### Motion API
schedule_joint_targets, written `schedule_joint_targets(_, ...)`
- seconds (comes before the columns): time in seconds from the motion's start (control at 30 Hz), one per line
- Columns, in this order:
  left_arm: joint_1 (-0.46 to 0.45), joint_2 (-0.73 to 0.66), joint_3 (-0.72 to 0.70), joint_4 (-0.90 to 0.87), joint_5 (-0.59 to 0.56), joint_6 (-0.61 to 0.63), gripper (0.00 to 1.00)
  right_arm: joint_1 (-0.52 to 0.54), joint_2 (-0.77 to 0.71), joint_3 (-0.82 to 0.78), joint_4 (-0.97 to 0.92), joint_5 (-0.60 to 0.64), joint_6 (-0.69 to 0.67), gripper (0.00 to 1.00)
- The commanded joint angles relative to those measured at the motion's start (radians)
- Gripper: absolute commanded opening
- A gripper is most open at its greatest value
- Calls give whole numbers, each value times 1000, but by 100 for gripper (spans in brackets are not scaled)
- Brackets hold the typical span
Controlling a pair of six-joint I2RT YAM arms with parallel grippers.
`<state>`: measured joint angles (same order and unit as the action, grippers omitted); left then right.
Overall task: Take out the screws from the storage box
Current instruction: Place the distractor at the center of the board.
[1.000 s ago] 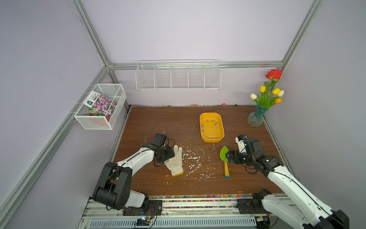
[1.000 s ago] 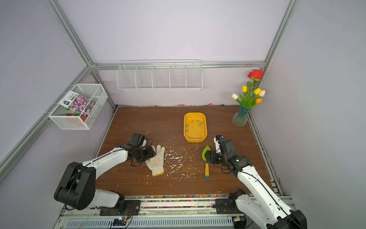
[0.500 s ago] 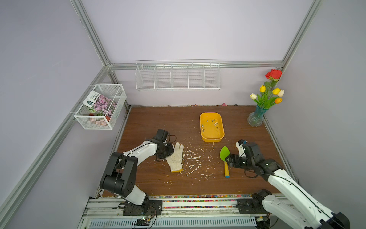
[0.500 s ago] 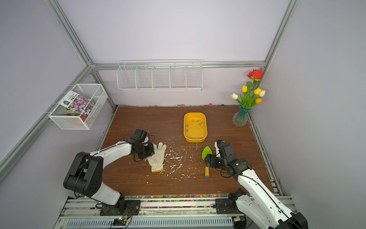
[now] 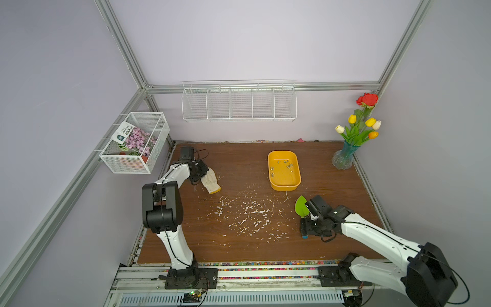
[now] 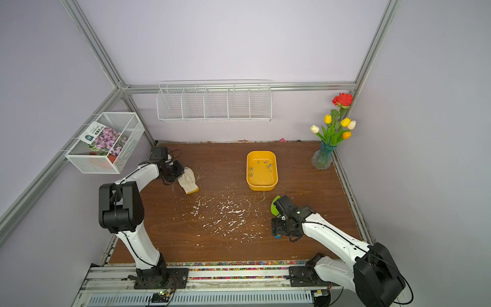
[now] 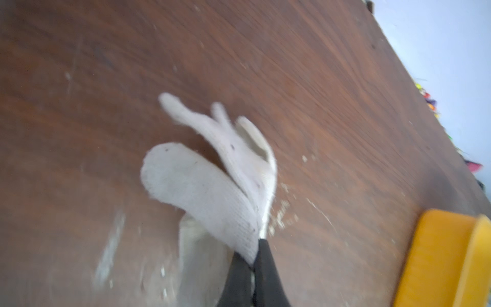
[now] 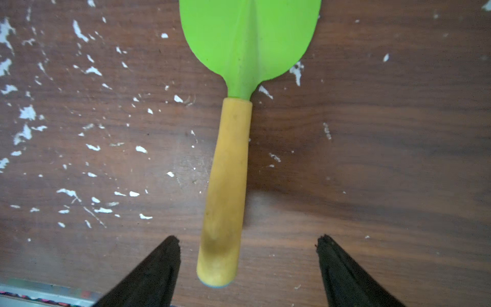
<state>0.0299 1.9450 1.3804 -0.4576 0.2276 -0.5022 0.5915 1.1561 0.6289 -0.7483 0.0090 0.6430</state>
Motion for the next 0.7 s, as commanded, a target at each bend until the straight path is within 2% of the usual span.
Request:
schedule_joint_targets(0.0,13,51,84,-58,3,43,0,8,26,32,-1,36,1,82)
schedule_joint_targets(0.07,13,53,102,-59,6,46,0,7,54,38,4,30,0,78)
schedule_joint_targets(0.13,13,47,109,-73,-18,57,10,8,81,41,13,21,-1,73)
schedule_joint_targets(0.2,13,33,108,-85,-41,70,26,8,101,43,24,20,0,68)
schedule_joint_targets(0.33,13,-20,84,-82,-30,76,37,8,147,57,26,22,-7,59)
schedule_joint_targets(0.43,10,-68,63,-72,-10,62,40,8,180,66,43,7,-8,55)
schedule_joint_targets(0.57,-39,-123,43,-60,12,43,41,8,208,84,44,30,1,34)
schedule_joint_targets(0.67,-94,-152,8,-15,50,9,41,-10,231,116,8,58,-26,25)
